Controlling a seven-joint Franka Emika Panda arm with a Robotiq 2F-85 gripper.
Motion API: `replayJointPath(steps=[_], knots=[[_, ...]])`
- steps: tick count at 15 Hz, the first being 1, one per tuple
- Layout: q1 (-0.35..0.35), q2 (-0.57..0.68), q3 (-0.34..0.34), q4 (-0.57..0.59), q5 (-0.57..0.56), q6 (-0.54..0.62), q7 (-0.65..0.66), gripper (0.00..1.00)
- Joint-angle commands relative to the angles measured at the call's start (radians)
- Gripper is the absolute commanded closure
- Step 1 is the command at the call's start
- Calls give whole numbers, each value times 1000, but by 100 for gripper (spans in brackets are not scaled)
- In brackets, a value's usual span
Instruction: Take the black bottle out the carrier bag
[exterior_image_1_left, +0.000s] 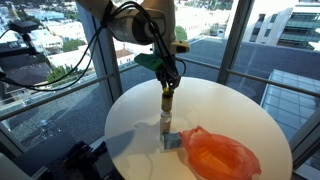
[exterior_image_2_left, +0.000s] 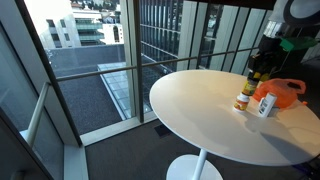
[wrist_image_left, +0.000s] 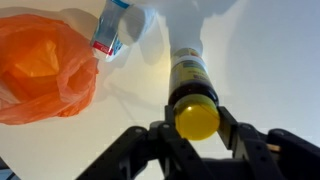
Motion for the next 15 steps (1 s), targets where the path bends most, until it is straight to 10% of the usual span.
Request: replayJointPath(steps=[1, 5, 15], knots=[[4, -2, -6, 11, 5, -6, -17, 36], [3, -3, -6, 10, 3, -5, -16, 1], [2, -26, -10, 11, 1, -32, -15, 0]])
